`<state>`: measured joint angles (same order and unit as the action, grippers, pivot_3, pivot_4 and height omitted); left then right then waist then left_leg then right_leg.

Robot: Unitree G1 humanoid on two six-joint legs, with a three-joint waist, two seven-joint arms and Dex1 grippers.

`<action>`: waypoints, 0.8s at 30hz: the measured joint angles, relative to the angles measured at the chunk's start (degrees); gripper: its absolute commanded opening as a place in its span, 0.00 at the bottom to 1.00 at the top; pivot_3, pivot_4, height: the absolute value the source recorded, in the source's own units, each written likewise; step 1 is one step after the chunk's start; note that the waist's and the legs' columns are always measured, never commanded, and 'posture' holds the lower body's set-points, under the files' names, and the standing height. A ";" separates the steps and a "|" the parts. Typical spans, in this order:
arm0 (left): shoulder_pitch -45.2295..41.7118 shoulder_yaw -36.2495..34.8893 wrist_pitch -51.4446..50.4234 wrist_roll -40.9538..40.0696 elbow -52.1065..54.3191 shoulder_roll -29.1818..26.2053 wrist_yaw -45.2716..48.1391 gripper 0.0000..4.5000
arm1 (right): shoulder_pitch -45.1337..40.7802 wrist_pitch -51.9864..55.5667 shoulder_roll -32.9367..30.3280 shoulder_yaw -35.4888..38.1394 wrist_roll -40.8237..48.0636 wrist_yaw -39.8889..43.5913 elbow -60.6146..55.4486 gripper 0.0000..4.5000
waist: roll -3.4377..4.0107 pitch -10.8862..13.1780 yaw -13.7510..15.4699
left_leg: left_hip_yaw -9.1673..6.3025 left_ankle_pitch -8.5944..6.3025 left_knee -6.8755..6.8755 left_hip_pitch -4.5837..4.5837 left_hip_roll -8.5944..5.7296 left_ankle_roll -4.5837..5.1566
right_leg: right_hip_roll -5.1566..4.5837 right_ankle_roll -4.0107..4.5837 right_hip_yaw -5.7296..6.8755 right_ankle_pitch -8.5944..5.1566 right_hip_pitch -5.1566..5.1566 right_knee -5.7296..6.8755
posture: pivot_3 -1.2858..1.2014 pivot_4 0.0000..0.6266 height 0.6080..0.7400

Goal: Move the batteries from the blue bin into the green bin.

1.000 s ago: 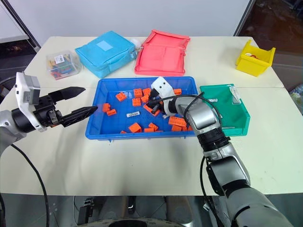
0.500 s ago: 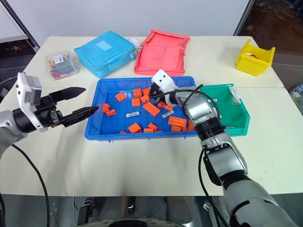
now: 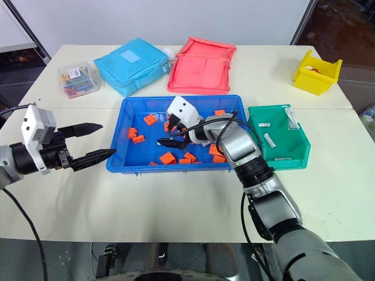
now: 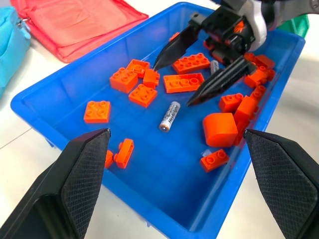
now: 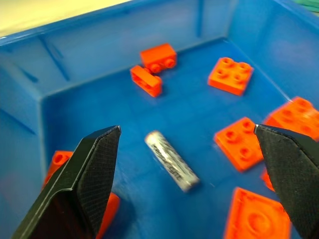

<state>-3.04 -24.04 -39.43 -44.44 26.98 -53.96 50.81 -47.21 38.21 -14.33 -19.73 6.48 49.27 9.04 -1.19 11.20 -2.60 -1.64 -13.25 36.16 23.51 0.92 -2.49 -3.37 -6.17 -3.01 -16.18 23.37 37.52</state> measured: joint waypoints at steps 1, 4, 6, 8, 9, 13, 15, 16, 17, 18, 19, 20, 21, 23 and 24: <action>-0.04 0.00 0.06 0.01 0.01 0.01 -0.06 1.00 | 0.00 -0.08 0.40 -0.53 -0.03 0.06 0.52 0.98 | 0.00 0.00 0.00 | 0.00 0.00 0.00 0.00 0.00 0.00 | 0.00 0.00 0.00 0.00 0.00 0.00 | 0.52 0.24 1.00; -0.06 0.02 0.11 0.05 0.09 0.86 -0.88 1.00 | 0.00 -1.30 1.00 -1.53 -0.32 0.47 2.80 0.98 | 0.00 0.00 0.02 | 0.00 0.00 0.00 0.00 0.00 0.00 | -0.01 0.00 0.00 0.00 0.00 0.00 | 0.52 0.24 1.00; -0.08 0.04 0.11 0.00 0.19 1.41 -1.37 1.00 | -0.01 -2.11 1.24 -2.25 -0.71 0.91 4.49 0.98 | 0.00 0.00 0.05 | 0.00 0.00 0.01 0.00 0.00 0.00 | -0.01 0.00 0.00 0.00 -0.01 0.00 | 0.52 0.24 1.00; -0.26 0.04 0.06 -0.10 0.34 1.73 -1.77 1.00 | -0.08 -2.94 1.59 -2.56 -0.95 1.40 6.21 0.98 | 0.00 0.00 0.03 | 0.00 0.00 0.01 0.00 0.00 0.00 | -0.01 0.00 0.00 0.00 -0.01 0.00 | 0.52 0.24 1.00; -0.47 0.04 -0.01 -0.30 0.45 1.87 -2.10 1.00 | -0.25 -3.83 1.81 -2.81 -1.24 1.67 7.71 0.98 | 0.00 0.00 0.02 | 0.00 0.00 0.01 0.00 0.00 0.00 | -0.01 -0.01 0.00 0.00 -0.01 0.00 | 0.52 0.24 1.00; -0.86 0.02 -0.11 -1.11 1.23 1.90 -2.52 1.00 | -2.57 -6.93 2.37 -4.20 -3.16 2.39 14.59 0.78 | 0.00 0.00 -0.01 | 0.00 0.00 0.01 -0.01 0.00 0.00 | -0.01 0.00 0.00 0.00 -0.01 0.00 | 0.52 0.24 1.00; -1.28 -0.01 -0.14 -1.30 1.36 1.89 -2.59 1.00 | -4.73 -9.20 2.63 -4.64 -4.54 2.83 18.59 0.56 | 0.00 0.00 -0.04 | 0.00 0.00 0.01 -0.01 0.00 0.00 | 0.00 0.00 0.00 0.00 -0.01 0.00 | 0.52 0.24 1.00; -1.36 -0.01 -0.15 -1.36 1.38 1.89 -2.67 1.00 | -5.63 -10.29 2.71 -4.76 -5.29 3.07 20.23 0.45 | 0.00 0.00 -0.05 | 0.00 0.00 0.01 -0.02 0.00 0.00 | 0.00 0.00 0.00 0.00 -0.01 0.00 | 0.52 0.24 1.00; -1.43 -0.02 -0.18 -1.52 1.38 1.89 -2.84 1.00 | -6.51 -11.46 2.80 -4.76 -5.82 3.37 22.01 0.33 | 0.00 0.00 -0.04 | 0.00 0.00 0.00 -0.02 0.00 0.00 | 0.00 0.00 0.00 0.00 -0.01 0.00 | 0.52 0.24 1.00; -1.51 -0.02 -0.22 -1.75 1.39 1.89 -3.03 1.00 | -7.07 -12.28 2.95 -4.74 -6.24 3.53 23.13 0.22 | 0.00 0.00 -0.04 | 0.00 0.00 0.00 -0.02 0.00 0.00 | 0.00 0.00 0.00 0.00 -0.01 0.00 | 0.52 0.24 1.00; -1.56 -0.04 -0.23 -1.97 1.44 1.89 -3.22 1.00 | -7.58 -12.95 3.27 -4.68 -6.47 3.75 24.30 0.11 | -0.01 0.00 -0.07 | 0.00 0.00 0.00 -0.02 0.00 0.00 | 0.00 0.00 0.00 0.00 -0.01 0.00 | 0.52 0.24 1.00; -1.57 -0.05 -0.25 -2.26 1.57 1.89 -3.46 1.00 | -7.97 -13.55 3.59 -4.66 -6.78 4.06 25.15 0.02 | -0.01 0.00 -0.11 | 0.00 0.00 0.00 -0.02 0.00 0.00 | 0.00 0.00 0.00 0.00 -0.01 0.00 | 0.52 0.24 1.00; -1.57 -0.05 -0.26 -2.40 1.80 1.89 -3.58 1.00 | -8.17 -13.71 3.89 -4.65 -6.96 4.19 25.55 0.02 | -0.01 0.00 -0.13 | -0.01 0.00 0.00 -0.02 0.00 0.00 | 0.00 0.00 0.00 0.01 -0.01 0.00 | 0.52 0.24 1.00; -1.52 -0.10 -0.30 -2.59 2.58 1.90 -3.77 1.00 | -8.41 -14.11 4.50 -4.63 -7.45 4.85 26.10 0.02 | -0.01 0.00 -0.10 | -0.01 0.00 0.00 -0.02 0.00 0.00 | 0.00 0.00 0.00 0.01 -0.01 0.01 | 0.52 0.24 1.00; -1.41 -0.21 -0.31 -2.80 2.79 1.90 -3.80 1.00 | -8.42 -14.23 4.56 -4.63 -7.55 5.11 26.14 0.02 | -0.01 0.00 -0.08 | -0.01 0.00 0.00 -0.02 0.00 0.00 | 0.00 0.00 0.00 0.01 -0.01 0.01 | 0.52 0.24 1.00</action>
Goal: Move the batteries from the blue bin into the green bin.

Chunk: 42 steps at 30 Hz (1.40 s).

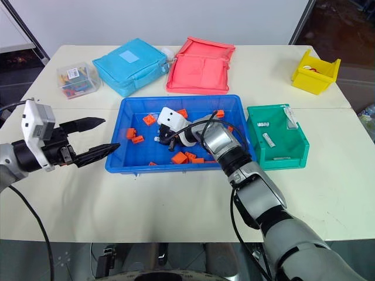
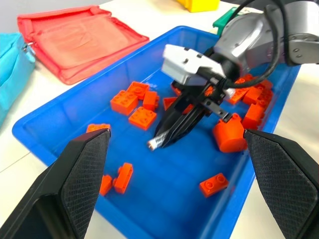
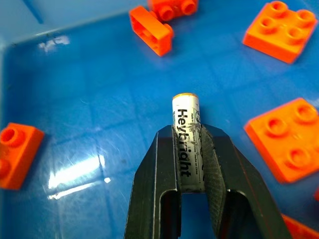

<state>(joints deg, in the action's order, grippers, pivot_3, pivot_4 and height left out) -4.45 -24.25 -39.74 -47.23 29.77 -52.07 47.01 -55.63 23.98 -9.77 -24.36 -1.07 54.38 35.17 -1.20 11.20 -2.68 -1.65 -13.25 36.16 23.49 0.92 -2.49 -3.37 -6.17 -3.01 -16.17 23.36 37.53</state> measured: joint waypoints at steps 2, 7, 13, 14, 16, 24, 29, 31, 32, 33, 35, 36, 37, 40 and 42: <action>0.28 -0.26 -0.08 -0.32 0.05 0.00 -0.06 1.00 | 0.00 -0.19 0.02 0.04 -0.27 0.10 0.00 0.02 | 0.00 0.00 0.01 | 0.00 0.00 0.00 0.00 0.00 0.00 | 0.00 0.00 0.00 0.00 0.00 0.00 | 0.52 0.24 1.00; -3.26 0.52 0.28 -0.75 -2.47 1.32 -0.19 1.00 | -0.43 0.61 -1.48 2.06 -0.36 -1.10 -1.28 0.02 | 0.03 0.02 0.30 | -0.02 0.01 0.02 0.02 -0.02 -0.02 | -0.01 0.00 0.02 0.00 0.00 0.00 | 0.52 0.24 1.00; -16.03 7.16 2.26 0.59 -10.86 5.39 1.05 1.00 | -4.28 7.25 -12.69 10.60 1.68 -0.95 -14.65 0.02 | 0.00 0.02 1.07 | -0.05 0.02 0.03 0.08 -0.15 -0.04 | -0.13 -0.02 0.07 0.01 -0.04 -0.05 | 0.52 0.24 1.00; -18.15 9.09 2.78 1.24 -12.32 5.91 2.04 1.00 | -4.18 9.43 -15.65 11.98 2.15 -0.45 -17.88 0.02 | 0.01 0.02 1.34 | -0.04 0.02 0.00 0.08 -0.15 -0.04 | -0.14 -0.02 0.06 0.01 -0.03 -0.08 | 0.52 0.24 1.00; -20.62 11.86 3.22 2.29 -14.51 6.58 3.94 1.00 | -3.52 12.49 -19.66 13.94 2.50 0.19 -22.66 0.02 | -0.01 0.01 1.36 | 0.01 0.01 0.00 0.07 -0.13 -0.02 | -0.11 -0.02 0.06 0.01 0.00 -0.10 | 0.52 0.24 1.00; -30.66 23.53 8.86 10.02 -24.97 9.05 15.19 1.00 | 9.75 24.75 -37.73 19.92 4.36 2.15 -39.15 0.02 | 0.01 0.02 1.16 | 0.10 0.01 0.05 0.07 -0.07 -0.01 | -0.05 -0.02 -0.01 0.00 0.00 -0.13 | 0.52 0.24 1.00; -33.58 28.09 12.53 14.73 -30.31 10.24 21.26 1.00 | 18.98 28.79 -44.52 25.70 6.18 1.86 -43.88 0.02 | 0.02 0.03 1.35 | 0.09 0.01 0.05 0.08 -0.02 -0.01 | 0.04 -0.02 -0.02 0.00 0.01 -0.13 | 0.52 0.24 1.00; -34.71 28.66 13.53 15.95 -31.98 11.19 22.53 1.00 | 20.56 30.36 -45.43 27.67 7.25 1.35 -45.00 0.02 | 0.03 0.04 1.30 | 0.08 0.01 0.06 0.08 -0.02 0.00 | 0.04 -0.02 -0.04 0.00 0.01 -0.11 | 0.52 0.24 1.00; -34.96 28.94 14.02 16.38 -32.27 11.37 23.00 1.00 | 21.09 30.53 -45.96 28.10 7.54 1.07 -45.48 0.02 | 0.03 0.03 1.31 | 0.08 0.01 0.06 0.08 -0.01 0.00 | 0.04 -0.02 -0.03 0.00 0.00 -0.10 | 0.52 0.24 1.00; -35.21 29.33 14.33 16.93 -32.69 11.60 23.46 1.00 | 21.78 30.62 -46.58 28.45 7.71 0.74 -46.03 0.02 | 0.03 0.03 1.38 | 0.08 0.01 0.06 0.08 -0.01 0.00 | 0.04 -0.02 -0.03 0.00 0.00 -0.10 | 0.52 0.24 1.00; -35.30 29.78 14.45 17.84 -33.44 11.85 24.10 1.00 | 23.21 30.59 -47.16 29.20 8.27 0.22 -46.50 0.02 | 0.03 0.03 1.45 | 0.08 0.01 0.06 0.08 -0.01 0.00 | 0.04 -0.02 -0.03 0.00 0.00 -0.11 | 0.52 0.24 1.00; -35.30 29.79 14.47 18.09 -33.72 11.98 24.29 1.00 | 24.25 30.53 -47.55 29.25 8.44 -0.10 -46.52 0.25 | 0.03 0.04 1.54 | 0.08 0.01 0.07 0.09 -0.01 0.00 | 0.04 -0.02 -0.03 0.00 0.00 -0.11 | 0.52 0.24 1.00; -35.30 29.79 14.48 18.25 -33.83 12.01 24.44 1.00 | 25.07 30.41 -47.59 29.29 8.67 -0.35 -46.51 0.33 | 0.03 0.04 1.56 | 0.08 0.01 0.08 0.09 -0.01 0.00 | 0.04 -0.02 -0.03 0.00 0.00 -0.11 | 0.52 0.24 1.00; -35.30 29.76 14.43 18.49 -33.79 12.06 24.66 1.00 | 26.61 29.29 -47.75 29.20 8.79 -0.89 -46.20 0.66 | 0.03 0.04 1.55 | 0.08 0.01 0.08 0.09 -0.01 0.00 | 0.04 -0.02 -0.04 0.00 -0.01 -0.11 | 0.52 0.24 1.00; -35.28 29.66 14.28 18.50 -33.55 12.04 24.62 1.00 | 26.67 28.06 -48.36 29.03 8.66 -1.29 -46.04 0.91 | 0.03 0.04 1.52 | 0.07 0.01 0.08 0.09 -0.01 0.00 | 0.04 -0.02 -0.03 0.00 0.00 -0.10 | 0.52 0.24 1.00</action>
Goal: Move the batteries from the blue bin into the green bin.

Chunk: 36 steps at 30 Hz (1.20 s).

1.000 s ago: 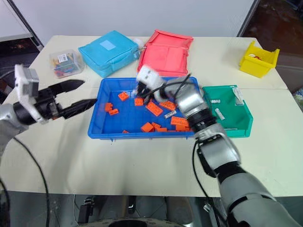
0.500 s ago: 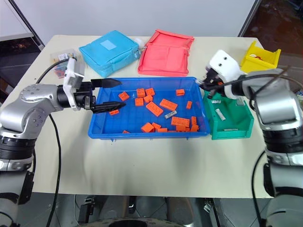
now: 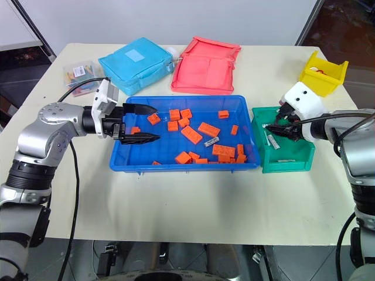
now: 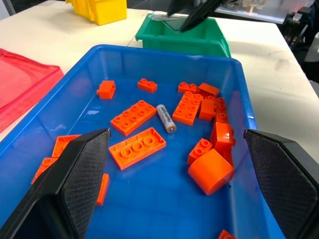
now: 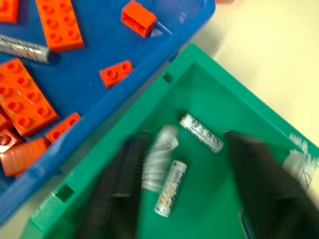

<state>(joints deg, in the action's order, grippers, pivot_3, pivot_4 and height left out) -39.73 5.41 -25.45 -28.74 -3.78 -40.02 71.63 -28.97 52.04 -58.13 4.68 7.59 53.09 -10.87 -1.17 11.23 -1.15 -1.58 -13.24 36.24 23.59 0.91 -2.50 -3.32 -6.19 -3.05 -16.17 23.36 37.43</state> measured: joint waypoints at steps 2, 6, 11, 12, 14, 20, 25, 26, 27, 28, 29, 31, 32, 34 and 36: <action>0.44 -0.36 -0.10 -0.01 0.78 -0.15 -0.27 1.00 | -0.30 -0.92 -0.82 -0.28 -0.08 -0.31 0.50 0.99 | 0.00 0.00 -0.01 | 0.00 0.00 0.00 0.00 0.00 0.00 | 0.00 0.00 0.00 0.00 0.00 0.00 | 0.52 0.24 1.00; 1.94 -1.54 -0.58 -0.02 2.38 -0.61 -0.97 1.00 | -3.88 -1.79 -0.48 -2.56 -0.28 -1.39 2.63 0.99 | 0.02 0.01 -0.22 | 0.01 0.00 0.00 -0.01 0.01 0.00 | 0.00 0.00 -0.01 0.00 0.01 0.01 | 0.52 0.24 1.00; 4.13 -2.29 -0.73 0.12 5.38 -1.69 -2.31 1.00 | -12.58 5.51 10.73 -2.80 5.43 -4.08 -0.46 0.99 | 0.01 0.00 -1.24 | -0.15 0.00 -0.03 -0.02 0.06 0.00 | 0.09 0.01 0.03 0.00 -0.01 0.05 | 0.52 0.24 1.00; 4.68 -2.29 -0.73 0.46 6.01 -2.16 -2.59 1.00 | -12.39 7.08 12.70 -3.24 6.53 -4.72 -1.25 0.99 | 0.00 0.00 -1.23 | -0.15 0.00 -0.03 -0.01 0.05 0.00 | 0.08 0.01 0.04 0.00 -0.02 0.05 | 0.52 0.24 1.00; 6.07 -2.38 -0.60 1.30 6.74 -3.30 -3.25 1.00 | -10.73 10.27 16.26 -3.79 8.26 -6.56 -2.25 0.99 | 0.00 0.00 -1.11 | -0.14 0.00 -0.02 0.02 0.03 0.00 | 0.04 0.01 0.04 0.00 -0.02 0.04 | 0.52 0.24 1.00; 8.93 -3.13 -1.23 1.77 9.30 -3.82 -5.20 1.00 | -5.94 17.67 23.87 -3.85 12.04 -12.48 -6.11 0.99 | 0.00 0.00 -0.60 | -0.14 0.00 0.09 0.09 -0.03 0.00 | -0.02 0.00 0.04 0.00 -0.02 0.05 | 0.52 0.24 1.00; 10.87 -4.45 -2.55 1.06 11.62 -3.54 -6.70 1.00 | -4.00 20.04 30.31 -4.41 13.00 -17.74 -6.64 0.99 | 0.00 0.00 -1.09 | -0.16 0.00 0.07 0.07 0.00 0.00 | 0.03 0.00 0.04 0.00 0.00 0.09 | 0.52 0.24 1.00; 10.90 -4.44 -2.75 1.02 11.93 -3.28 -6.99 1.00 | -3.85 20.09 31.47 -4.93 13.10 -18.51 -6.39 0.99 | 0.00 0.00 -1.20 | -0.15 0.00 0.07 0.07 0.00 0.00 | 0.03 0.00 0.04 0.00 0.01 0.10 | 0.52 0.24 1.00; 10.93 -4.44 -2.84 0.98 12.33 -3.16 -7.20 1.00 | -3.76 20.09 32.24 -5.50 13.28 -19.11 -6.00 0.99 | 0.00 0.00 -1.27 | -0.15 0.00 0.07 0.07 0.00 0.00 | 0.03 0.00 0.03 0.00 0.01 0.10 | 0.52 0.24 1.00; 10.98 -4.45 -2.92 0.93 12.81 -3.11 -7.49 1.00 | -3.75 20.07 32.42 -6.03 13.40 -19.54 -5.49 0.99 | 0.00 0.00 -1.27 | -0.15 0.00 0.07 0.07 0.00 0.00 | 0.02 0.00 0.04 0.00 0.01 0.10 | 0.52 0.24 1.00; 11.17 -4.51 -3.00 0.75 13.35 -3.11 -7.72 1.00 | -3.74 20.03 32.44 -6.27 13.41 -19.96 -5.04 0.99 | 0.00 0.00 -1.26 | -0.15 0.00 0.07 0.07 0.00 0.00 | 0.02 0.00 0.04 0.00 0.00 0.10 | 0.52 0.24 1.00; 12.19 -4.66 -3.21 0.49 14.12 -3.10 -8.12 1.00 | -3.75 19.51 32.42 -6.42 13.39 -20.59 -4.20 0.99 | 0.00 0.00 -1.26 | -0.15 0.00 0.07 0.07 -0.01 0.00 | 0.02 0.00 0.04 0.00 0.00 0.10 | 0.52 0.24 1.00; 12.54 -4.68 -3.35 0.46 14.12 -3.10 -8.24 1.00 | -3.75 18.78 32.37 -6.79 13.31 -20.76 -3.60 0.99 | 0.00 0.00 -1.26 | -0.16 0.00 0.07 0.07 0.00 0.00 | 0.02 0.00 0.04 0.00 0.00 0.10 | 0.52 0.24 1.00; 12.84 -4.74 -3.81 0.45 14.19 -3.10 -8.69 1.00 | -3.76 17.03 32.28 -8.35 12.62 -21.17 -1.79 0.99 | 0.00 -0.01 -1.27 | -0.15 0.00 0.08 0.06 0.00 0.00 | 0.03 0.00 0.04 0.00 0.00 0.10 | 0.52 0.24 1.00; 12.99 -4.79 -4.02 0.45 14.77 -3.07 -9.31 1.00 | -3.72 15.37 32.24 -10.19 11.67 -21.28 0.03 0.99 | 0.00 0.00 -1.30 | -0.14 0.00 0.07 0.06 0.00 0.00 | 0.03 0.00 0.03 0.00 0.00 0.10 | 0.52 0.24 1.00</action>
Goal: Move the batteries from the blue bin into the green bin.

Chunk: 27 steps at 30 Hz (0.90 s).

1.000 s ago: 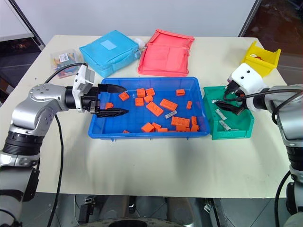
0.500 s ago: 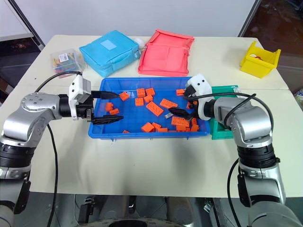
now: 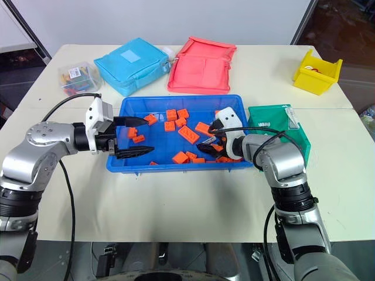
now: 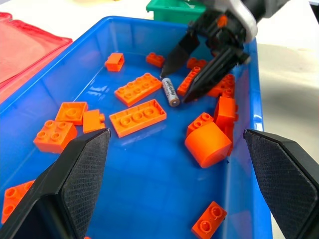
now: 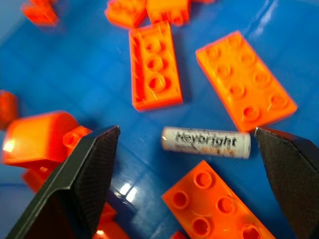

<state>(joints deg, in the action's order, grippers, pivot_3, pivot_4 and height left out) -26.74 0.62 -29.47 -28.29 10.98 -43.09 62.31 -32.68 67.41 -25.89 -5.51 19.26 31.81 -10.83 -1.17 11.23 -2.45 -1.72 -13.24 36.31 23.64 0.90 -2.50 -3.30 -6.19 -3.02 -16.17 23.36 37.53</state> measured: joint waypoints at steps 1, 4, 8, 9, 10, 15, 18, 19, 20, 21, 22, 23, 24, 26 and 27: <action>0.00 -0.04 -0.05 -0.01 0.36 0.03 -0.19 1.00 | 0.00 -1.05 -0.07 -0.61 -0.29 -0.01 0.36 0.99 | 0.00 0.00 0.01 | 0.00 0.00 0.00 0.00 0.00 0.00 | 0.00 0.00 0.00 0.00 0.00 0.00 | 0.52 0.24 1.00; 0.12 -0.45 -0.14 -0.65 0.83 0.12 -0.62 1.00 | 0.00 -2.56 -0.13 -1.10 -0.57 0.02 1.12 0.99 | 0.00 0.00 0.01 | -0.01 0.00 0.00 0.00 0.00 0.00 | 0.00 0.00 0.00 0.00 0.00 0.00 | 0.52 0.24 1.00; 0.71 -1.14 -0.22 -1.02 1.00 0.33 -1.47 1.00 | 0.00 -4.34 -0.13 -1.52 -1.07 -0.05 2.17 0.99 | -0.01 0.00 0.00 | -0.01 0.00 0.00 -0.02 0.00 0.00 | 0.00 0.00 0.00 0.00 -0.02 0.00 | 0.52 0.24 1.00; 0.80 -1.21 -0.24 -1.04 1.01 0.39 -1.60 1.00 | 0.00 -4.55 -0.13 -1.57 -1.10 -0.09 2.27 0.99 | -0.01 -0.01 0.01 | -0.01 0.00 0.00 -0.02 0.00 0.00 | 0.00 0.00 0.00 0.00 -0.02 0.00 | 0.52 0.24 1.00; 0.83 -1.23 -0.25 -1.05 1.02 0.45 -1.67 1.00 | -0.01 -4.75 -0.12 -1.63 -1.15 -0.18 2.37 0.99 | -0.01 -0.01 0.02 | -0.01 0.00 0.00 -0.02 0.00 0.00 | 0.00 0.00 0.00 0.00 -0.02 0.00 | 0.52 0.24 1.00; 0.96 -1.37 -0.27 -1.11 1.52 0.61 -2.57 1.00 | -0.01 -5.96 -0.37 -2.75 -2.22 -0.54 2.58 0.99 | -0.02 -0.01 0.02 | -0.01 0.00 0.00 -0.05 0.00 0.00 | 0.00 0.00 0.00 0.00 -0.04 0.00 | 0.52 0.24 1.00; 1.24 -1.43 -0.27 -1.12 1.52 0.61 -2.69 1.00 | -0.01 -6.41 -0.70 -3.10 -2.42 -0.46 2.61 0.99 | -0.02 -0.01 0.02 | -0.01 0.00 0.00 -0.05 0.00 0.00 | 0.00 0.00 0.00 0.00 -0.05 0.00 | 0.52 0.24 1.00; 1.24 -1.43 -0.27 -1.13 1.52 0.61 -2.71 1.00 | -0.01 -6.44 -0.69 -3.13 -2.45 -0.45 2.63 0.99 | -0.02 -0.02 0.03 | -0.01 0.00 0.00 -0.05 0.00 0.00 | 0.00 0.00 0.00 0.00 -0.05 0.00 | 0.52 0.24 1.00; 1.24 -1.43 -0.27 -1.14 1.52 0.61 -2.72 1.00 | -0.01 -6.45 -0.69 -3.12 -2.44 -0.45 2.65 0.93 | -0.02 -0.02 0.02 | -0.01 0.00 0.00 -0.05 0.00 0.00 | 0.00 0.00 0.00 0.00 -0.06 0.00 | 0.52 0.24 1.00; 1.24 -1.43 -0.27 -1.14 1.52 0.61 -2.73 1.00 | -0.01 -6.50 -0.69 -3.12 -2.44 -0.45 2.70 0.87 | -0.02 -0.02 0.02 | -0.01 0.00 0.00 -0.05 0.00 0.00 | 0.00 0.00 0.00 0.00 -0.06 0.00 | 0.52 0.24 1.00; 1.24 -1.43 -0.27 -1.14 1.52 0.61 -2.73 1.00 | -0.01 -6.52 -0.69 -3.12 -2.44 -0.45 2.77 0.80 | -0.02 -0.02 0.03 | -0.01 0.00 0.00 -0.05 0.00 0.00 | 0.00 0.00 0.00 0.00 -0.06 0.00 | 0.52 0.24 1.00; 1.24 -1.43 -0.27 -1.14 1.53 0.61 -2.73 1.00 | -0.02 -6.60 -0.69 -3.07 -2.47 -0.48 3.06 0.70 | -0.02 -0.02 0.03 | -0.01 0.00 0.00 -0.06 0.00 0.00 | 0.00 0.00 0.00 0.00 -0.06 0.00 | 0.52 0.24 1.00; 1.23 -1.43 -0.27 -1.14 1.53 0.61 -2.73 1.00 | -0.02 -6.67 -0.69 -3.02 -2.54 -0.51 3.30 0.58 | -0.03 -0.02 0.02 | -0.01 0.00 0.00 -0.06 0.00 0.00 | 0.00 0.00 0.00 0.00 -0.06 0.00 | 0.52 0.24 1.00; 1.23 -1.43 -0.27 -1.14 1.53 0.61 -2.73 1.00 | -0.02 -6.70 -0.67 -2.95 -2.58 -0.50 3.32 0.50 | -0.03 -0.02 0.01 | -0.01 0.00 -0.01 -0.07 0.00 0.00 | 0.00 0.00 0.00 0.00 -0.06 0.00 | 0.52 0.24 1.00; 1.23 -1.43 -0.27 -1.14 1.53 0.61 -2.72 1.00 | -0.02 -6.70 -0.67 -2.95 -2.58 -0.50 3.33 0.50 | -0.03 -0.02 0.01 | -0.01 0.00 -0.01 -0.07 0.00 0.00 | 0.00 0.00 0.00 0.00 -0.06 0.00 | 0.52 0.24 1.00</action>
<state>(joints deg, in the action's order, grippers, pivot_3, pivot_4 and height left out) -25.51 -0.81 -29.74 -29.43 12.51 -42.48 59.59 -32.70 60.71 -26.56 -8.46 16.67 31.31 -7.51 -1.19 11.21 -2.44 -1.73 -13.24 36.30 23.58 0.91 -2.50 -3.30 -6.19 -3.01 -16.17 23.30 37.53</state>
